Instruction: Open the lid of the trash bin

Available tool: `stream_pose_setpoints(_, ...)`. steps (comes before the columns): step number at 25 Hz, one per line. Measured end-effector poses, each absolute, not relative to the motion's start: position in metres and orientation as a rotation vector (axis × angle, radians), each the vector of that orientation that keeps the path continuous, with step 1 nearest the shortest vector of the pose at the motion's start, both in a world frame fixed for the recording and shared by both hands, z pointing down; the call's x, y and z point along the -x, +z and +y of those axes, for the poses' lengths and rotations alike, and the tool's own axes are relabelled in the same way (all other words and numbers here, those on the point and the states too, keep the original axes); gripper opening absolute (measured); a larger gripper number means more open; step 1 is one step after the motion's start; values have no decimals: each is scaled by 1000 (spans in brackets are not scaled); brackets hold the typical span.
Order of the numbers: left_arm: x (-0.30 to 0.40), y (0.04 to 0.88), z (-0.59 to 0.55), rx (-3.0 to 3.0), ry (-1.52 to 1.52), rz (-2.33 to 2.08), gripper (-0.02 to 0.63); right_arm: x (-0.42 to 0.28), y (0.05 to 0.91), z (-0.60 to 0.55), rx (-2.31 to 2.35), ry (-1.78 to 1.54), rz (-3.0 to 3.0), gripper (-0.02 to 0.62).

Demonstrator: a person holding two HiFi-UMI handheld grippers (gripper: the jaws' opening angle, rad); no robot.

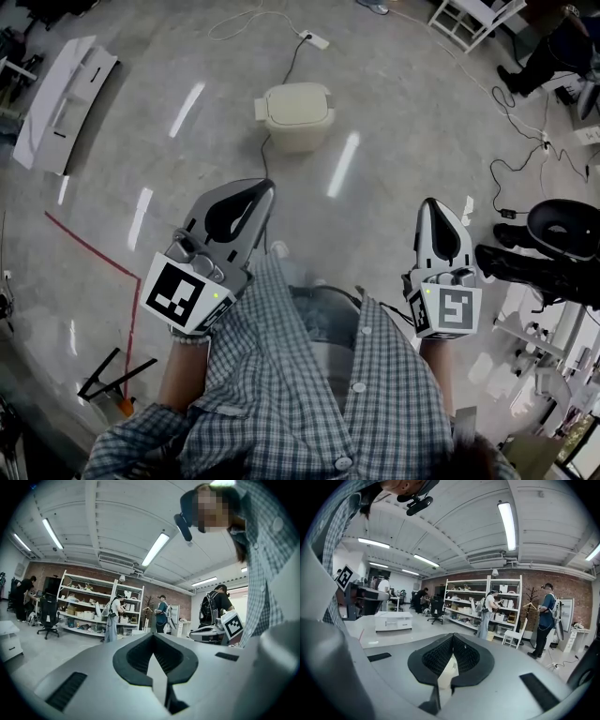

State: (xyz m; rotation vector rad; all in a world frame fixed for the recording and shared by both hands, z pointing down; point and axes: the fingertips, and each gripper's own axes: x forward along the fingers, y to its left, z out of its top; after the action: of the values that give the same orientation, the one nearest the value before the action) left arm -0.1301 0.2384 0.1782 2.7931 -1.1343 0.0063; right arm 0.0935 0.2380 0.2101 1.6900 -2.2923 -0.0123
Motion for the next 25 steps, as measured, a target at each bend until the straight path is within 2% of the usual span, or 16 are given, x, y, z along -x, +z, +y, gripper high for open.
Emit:
stream_pose_setpoints(18, 193, 176, 168, -2833, -39, -1130, 0, -35, 206, 172, -1751, -54, -2274, 18)
stream_pose_setpoints(25, 198, 176, 159, -2838, -56, -1113, 0, -26, 206, 170, -1767, -40, -2260, 18)
